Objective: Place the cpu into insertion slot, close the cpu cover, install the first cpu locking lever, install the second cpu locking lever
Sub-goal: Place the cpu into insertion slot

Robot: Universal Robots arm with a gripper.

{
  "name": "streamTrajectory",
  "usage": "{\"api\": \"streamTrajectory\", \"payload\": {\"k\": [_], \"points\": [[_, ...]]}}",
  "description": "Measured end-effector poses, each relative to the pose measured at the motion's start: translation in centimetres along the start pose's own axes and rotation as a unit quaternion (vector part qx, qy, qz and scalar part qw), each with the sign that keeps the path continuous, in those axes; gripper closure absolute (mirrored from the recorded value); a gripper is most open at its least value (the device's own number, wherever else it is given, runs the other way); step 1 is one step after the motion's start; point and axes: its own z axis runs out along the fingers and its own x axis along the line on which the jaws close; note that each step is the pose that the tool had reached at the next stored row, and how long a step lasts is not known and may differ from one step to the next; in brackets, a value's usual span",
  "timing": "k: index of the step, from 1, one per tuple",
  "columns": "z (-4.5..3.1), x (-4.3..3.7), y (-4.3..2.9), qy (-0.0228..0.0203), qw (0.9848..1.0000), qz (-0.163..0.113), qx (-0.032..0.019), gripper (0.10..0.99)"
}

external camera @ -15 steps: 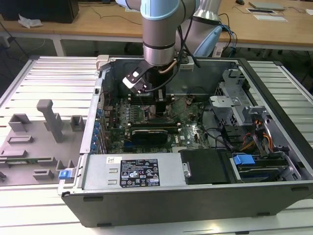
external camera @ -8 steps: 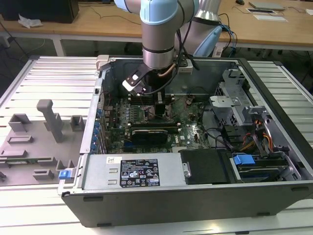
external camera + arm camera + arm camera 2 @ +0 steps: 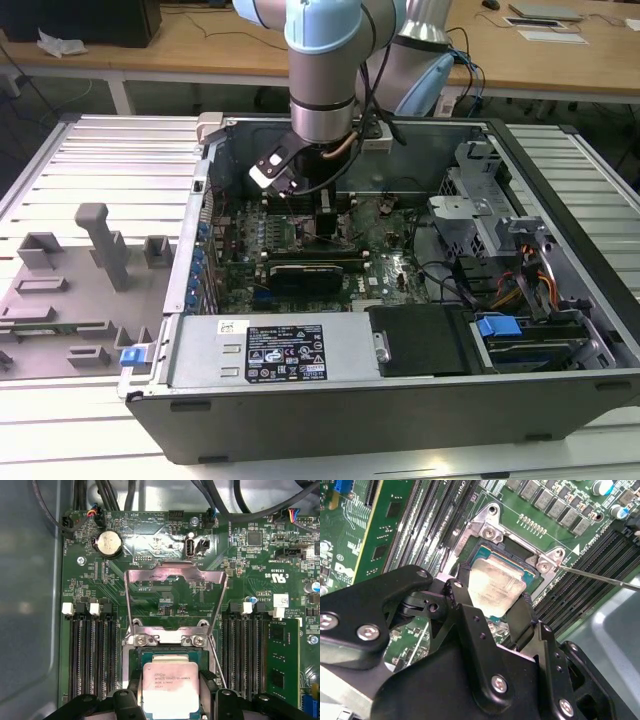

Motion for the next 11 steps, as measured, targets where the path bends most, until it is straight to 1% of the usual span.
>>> {"api": "streamTrajectory", "payload": {"k": [11], "points": [[0.21,0.24,-0.01,0.0001,1.0000,0.000,-0.0001,0.545]]}}
